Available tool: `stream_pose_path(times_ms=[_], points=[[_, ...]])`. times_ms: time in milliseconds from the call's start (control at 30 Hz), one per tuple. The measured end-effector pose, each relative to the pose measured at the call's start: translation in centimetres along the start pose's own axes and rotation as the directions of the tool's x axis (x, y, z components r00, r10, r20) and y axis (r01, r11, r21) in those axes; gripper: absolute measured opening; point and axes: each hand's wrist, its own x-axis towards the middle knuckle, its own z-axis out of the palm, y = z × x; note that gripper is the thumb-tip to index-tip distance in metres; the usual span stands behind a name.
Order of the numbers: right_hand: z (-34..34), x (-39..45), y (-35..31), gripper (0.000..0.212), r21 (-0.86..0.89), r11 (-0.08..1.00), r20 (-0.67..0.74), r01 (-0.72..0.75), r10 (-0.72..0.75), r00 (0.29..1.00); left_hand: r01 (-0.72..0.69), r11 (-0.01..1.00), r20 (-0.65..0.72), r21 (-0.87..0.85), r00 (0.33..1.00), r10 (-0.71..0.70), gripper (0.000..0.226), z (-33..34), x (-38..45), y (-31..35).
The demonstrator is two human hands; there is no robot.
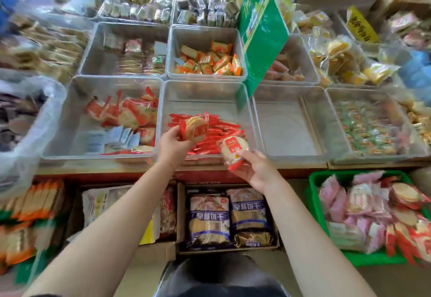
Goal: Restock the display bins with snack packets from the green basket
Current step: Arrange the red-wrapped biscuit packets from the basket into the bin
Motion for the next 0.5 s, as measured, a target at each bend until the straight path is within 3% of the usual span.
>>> stream_pose_path(times_ms=[67, 133, 233, 300, 367, 433, 500], points=[[1.3, 1.4, -0.5, 0.029, -0.097, 0.994, -0.061, 0.045, -0.051, 0.997, -0.105, 0.955, -0.103, 0.278, 0.985, 0.138, 0.038, -0.7, 2.4, -0.9], [2.3, 3.1, -1.1, 0.025, -0.219, 0.969, -0.141, 0.112, -0.146, 0.979, -0.185, 0.840, -0.124, 0.510, 0.951, 0.284, 0.041, -1.2, 4.9, -2.1], [3.3, 5.7, -2.6, 0.023, -0.442, 0.868, -0.246, 0.226, -0.359, 0.900, -0.292, 0.727, -0.070, 0.621, 0.903, 0.423, 0.030, -1.3, 8.3, -3.5], [3.6, 7.6, -3.9, 0.022, -0.670, 0.695, -0.230, 0.263, -0.531, 0.816, -0.308, 0.667, -0.009, 0.679, 0.905, 0.426, 0.028, -0.8, 10.2, -3.7], [3.9, 9.6, -5.1, 0.022, -0.856, 0.436, -0.103, 0.278, -0.670, 0.736, -0.317, 0.643, 0.046, 0.697, 0.915, 0.401, 0.029, -0.2, 11.5, -3.9], [3.9, 11.6, -5.9, 0.024, -0.951, 0.166, 0.055, 0.260, -0.738, 0.673, -0.326, 0.627, 0.079, 0.707, 0.918, 0.388, 0.030, 0.1, 12.2, -4.3], [3.8, 13.5, -6.2, 0.027, -0.973, -0.046, 0.187, 0.227, -0.733, 0.654, -0.352, 0.593, 0.106, 0.724, 0.907, 0.409, 0.030, 0.1, 12.9, -4.4]])
